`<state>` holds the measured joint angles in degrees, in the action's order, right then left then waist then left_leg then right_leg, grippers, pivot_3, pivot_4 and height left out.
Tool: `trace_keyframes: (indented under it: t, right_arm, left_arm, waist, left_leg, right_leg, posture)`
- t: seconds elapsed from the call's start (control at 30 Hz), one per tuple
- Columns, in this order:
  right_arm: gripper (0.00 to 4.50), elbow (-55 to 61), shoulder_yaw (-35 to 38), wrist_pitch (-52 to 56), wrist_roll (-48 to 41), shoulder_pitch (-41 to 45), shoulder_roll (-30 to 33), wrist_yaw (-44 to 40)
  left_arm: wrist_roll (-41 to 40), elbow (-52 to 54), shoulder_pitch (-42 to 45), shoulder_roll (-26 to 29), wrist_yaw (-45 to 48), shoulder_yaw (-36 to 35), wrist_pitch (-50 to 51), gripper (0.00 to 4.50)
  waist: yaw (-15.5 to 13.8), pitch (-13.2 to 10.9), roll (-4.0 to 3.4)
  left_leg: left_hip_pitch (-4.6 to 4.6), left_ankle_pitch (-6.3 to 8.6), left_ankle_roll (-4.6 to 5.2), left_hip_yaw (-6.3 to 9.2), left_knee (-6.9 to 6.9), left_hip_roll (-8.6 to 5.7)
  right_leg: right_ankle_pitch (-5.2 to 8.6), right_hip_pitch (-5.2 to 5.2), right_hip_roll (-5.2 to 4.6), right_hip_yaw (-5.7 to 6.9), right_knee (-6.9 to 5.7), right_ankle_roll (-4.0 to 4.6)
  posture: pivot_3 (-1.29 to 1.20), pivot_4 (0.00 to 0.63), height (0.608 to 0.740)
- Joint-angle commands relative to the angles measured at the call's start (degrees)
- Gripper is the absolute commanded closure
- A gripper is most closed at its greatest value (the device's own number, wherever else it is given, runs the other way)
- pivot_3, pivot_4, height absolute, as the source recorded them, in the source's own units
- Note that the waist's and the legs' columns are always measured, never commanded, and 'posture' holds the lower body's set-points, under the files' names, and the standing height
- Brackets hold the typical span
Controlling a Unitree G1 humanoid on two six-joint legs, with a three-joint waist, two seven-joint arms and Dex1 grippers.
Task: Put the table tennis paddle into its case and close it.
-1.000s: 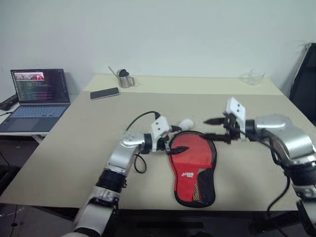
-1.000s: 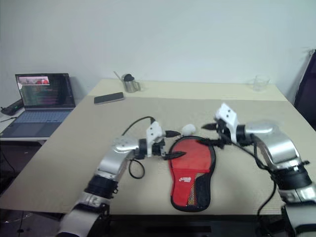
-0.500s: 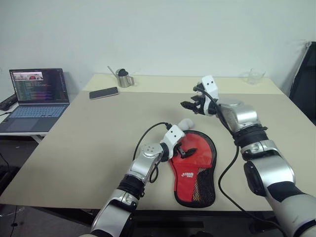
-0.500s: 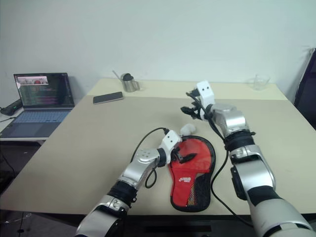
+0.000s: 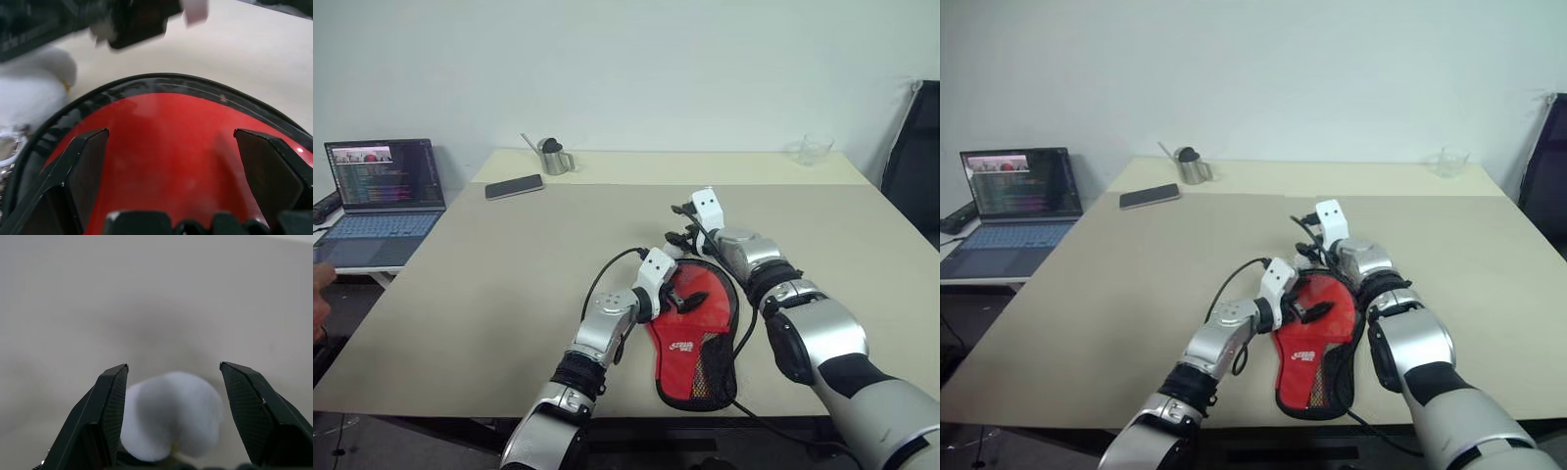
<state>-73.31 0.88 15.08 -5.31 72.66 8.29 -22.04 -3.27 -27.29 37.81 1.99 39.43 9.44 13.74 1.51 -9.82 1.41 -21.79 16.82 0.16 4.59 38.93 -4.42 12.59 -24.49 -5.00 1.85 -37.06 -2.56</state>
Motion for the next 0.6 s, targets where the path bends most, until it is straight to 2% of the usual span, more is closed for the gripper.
trace_keyframes:
  t: [0.03, 0.5, 0.6]
  right_arm:
    - [1.23, -0.34, 1.99, -1.80, 0.31, 0.46, -0.95, 3.19]
    - [1.23, -1.92, 4.83, 0.16, 0.30, -0.99, -5.62, 5.53]
    - [1.83, -1.93, 5.33, 0.17, 0.52, -0.86, -5.73, 5.75]
  left_arm:
    - [-0.25, 2.40, -0.91, -0.03, 0.09, 1.19, 1.11, 0.02]
    - [-0.12, 6.89, -2.44, 1.19, -1.55, 1.82, 3.30, 0.02]
    - [-0.06, 7.26, -2.67, 1.36, -1.83, 1.99, 3.46, 0.00]
  waist:
    - [0.15, 0.01, -0.02]
    - [0.39, 0.17, -0.29]
    - [0.39, 0.17, -0.29]
  left_leg:
    - [0.00, 0.00, 0.00, 0.00, 0.00, 0.00]
    - [0.04, 0.00, 0.00, -0.02, -0.01, 0.02]
    - [0.04, 0.00, 0.00, -0.02, -0.01, 0.02]
  right_leg:
    - [0.00, 0.00, 0.00, 0.00, 0.00, 0.00]
    - [0.00, 0.00, 0.04, -0.08, -0.03, 0.00]
    - [0.00, 0.00, 0.05, -0.08, -0.03, 0.00]
  posture:
    - [0.00, 0.150, 0.740]
    - [0.00, 0.150, 0.740]
    - [0.00, 0.150, 0.740]
